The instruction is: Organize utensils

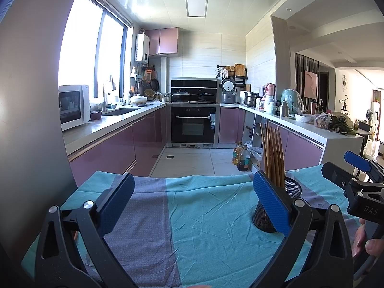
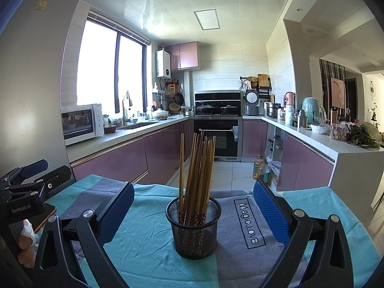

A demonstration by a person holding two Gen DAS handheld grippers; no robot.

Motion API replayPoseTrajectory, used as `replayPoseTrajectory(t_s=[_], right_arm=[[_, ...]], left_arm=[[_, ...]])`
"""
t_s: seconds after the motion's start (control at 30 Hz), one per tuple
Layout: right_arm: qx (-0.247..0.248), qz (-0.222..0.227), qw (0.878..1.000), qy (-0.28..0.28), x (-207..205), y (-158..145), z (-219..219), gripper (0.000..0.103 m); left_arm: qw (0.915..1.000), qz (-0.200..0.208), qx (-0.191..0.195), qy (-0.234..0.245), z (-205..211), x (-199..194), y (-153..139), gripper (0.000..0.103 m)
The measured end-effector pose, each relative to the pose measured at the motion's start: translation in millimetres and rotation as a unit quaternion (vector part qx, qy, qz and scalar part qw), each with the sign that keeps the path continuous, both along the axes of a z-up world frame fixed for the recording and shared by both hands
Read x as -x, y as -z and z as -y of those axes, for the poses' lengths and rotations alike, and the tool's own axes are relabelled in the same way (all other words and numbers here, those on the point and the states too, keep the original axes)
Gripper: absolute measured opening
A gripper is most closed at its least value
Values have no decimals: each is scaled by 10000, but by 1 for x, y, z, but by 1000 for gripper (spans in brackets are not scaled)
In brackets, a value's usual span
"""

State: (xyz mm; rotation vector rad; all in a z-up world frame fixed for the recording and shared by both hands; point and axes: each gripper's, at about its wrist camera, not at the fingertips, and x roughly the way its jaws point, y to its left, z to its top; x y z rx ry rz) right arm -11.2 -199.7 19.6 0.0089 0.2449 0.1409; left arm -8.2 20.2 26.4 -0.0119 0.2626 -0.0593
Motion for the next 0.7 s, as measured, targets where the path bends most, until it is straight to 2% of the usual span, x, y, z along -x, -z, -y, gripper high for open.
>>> replayPoseTrajectory(t_s=[0.7], right_arm=[[-9,14,10000,15,-1,3,-2,96]], left_arm=[[10000,8,-1,1,0,0,-1,97]])
